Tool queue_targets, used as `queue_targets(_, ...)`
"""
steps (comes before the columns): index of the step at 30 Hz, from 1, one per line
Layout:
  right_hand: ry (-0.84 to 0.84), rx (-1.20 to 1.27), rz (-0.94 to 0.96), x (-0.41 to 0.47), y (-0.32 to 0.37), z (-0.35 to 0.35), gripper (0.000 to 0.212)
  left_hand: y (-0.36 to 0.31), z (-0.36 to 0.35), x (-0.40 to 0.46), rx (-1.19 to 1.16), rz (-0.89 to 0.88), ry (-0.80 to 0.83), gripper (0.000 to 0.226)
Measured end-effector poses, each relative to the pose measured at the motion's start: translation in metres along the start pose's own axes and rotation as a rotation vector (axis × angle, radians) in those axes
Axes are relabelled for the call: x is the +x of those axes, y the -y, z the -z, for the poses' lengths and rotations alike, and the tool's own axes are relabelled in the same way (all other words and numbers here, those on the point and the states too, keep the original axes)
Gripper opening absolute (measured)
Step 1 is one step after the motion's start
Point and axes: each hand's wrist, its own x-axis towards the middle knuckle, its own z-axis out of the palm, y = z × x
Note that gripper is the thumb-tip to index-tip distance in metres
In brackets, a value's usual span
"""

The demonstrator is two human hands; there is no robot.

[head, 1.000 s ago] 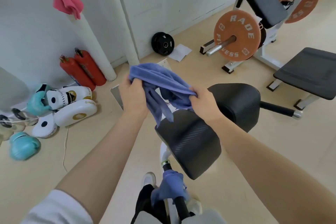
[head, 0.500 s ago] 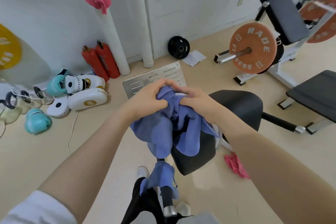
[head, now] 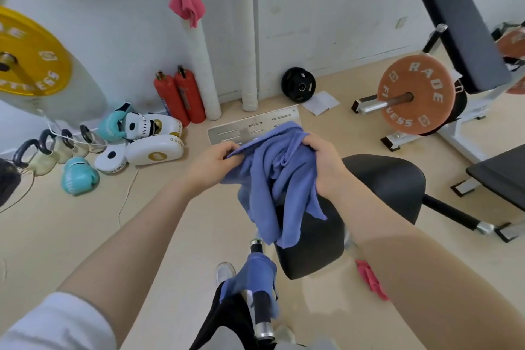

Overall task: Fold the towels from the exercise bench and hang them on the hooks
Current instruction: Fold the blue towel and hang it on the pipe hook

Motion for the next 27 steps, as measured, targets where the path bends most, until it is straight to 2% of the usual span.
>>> queue_targets(2,-0.004,0.093,0.013,0.0,0.005,0.001,0.028,0.012,0.007,0.001,-0.172,0.067,0.07,0.02)
queue_targets(3,-0.022,0.136,0.027,0.0,0.009,0.0,0.028,0.016,0.009,0.002,-0.294,0.113,0.048,0.022)
queue_targets(7,-0.226,0.171,-0.012,0.023,0.018,-0.008,0.033,0.0,0.013,0.018,-0.781,0.161,-0.176,0.023)
queue_targets(9,-0.297,0.124,-0.122,0.033,0.017,-0.015,0.039,-0.015,0.01,0.029,-0.874,0.175,-0.228,0.022)
queue_targets(11,-0.309,0.121,-0.175,0.04,0.012,-0.02,0.041,-0.023,0.003,0.038,-0.815,0.221,-0.277,0.023)
queue_targets(14,-0.244,0.303,-0.205,0.05,0.003,-0.023,0.043,-0.018,-0.011,0.045,-0.653,0.239,-0.277,0.029)
queue_targets(19,-0.174,0.429,-0.086,0.057,0.001,-0.04,0.025,-0.001,-0.024,0.044,-0.468,0.087,-0.208,0.03)
queue_targets(21,-0.094,0.582,-0.053,0.057,0.002,-0.046,0.03,-0.002,-0.023,0.047,-0.493,0.066,-0.221,0.029)
queue_targets(23,0.004,0.713,-0.011,0.06,0.001,-0.049,0.045,-0.001,-0.019,0.053,-0.568,0.101,-0.249,0.025)
queue_targets(25,0.108,0.596,0.066,0.063,-0.002,-0.053,0.055,0.001,-0.015,0.059,-0.635,0.168,-0.272,0.03)
queue_targets(27,0.139,0.166,0.181,0.066,-0.005,-0.057,0.061,0.002,-0.014,0.061,-0.696,0.191,-0.256,0.03)
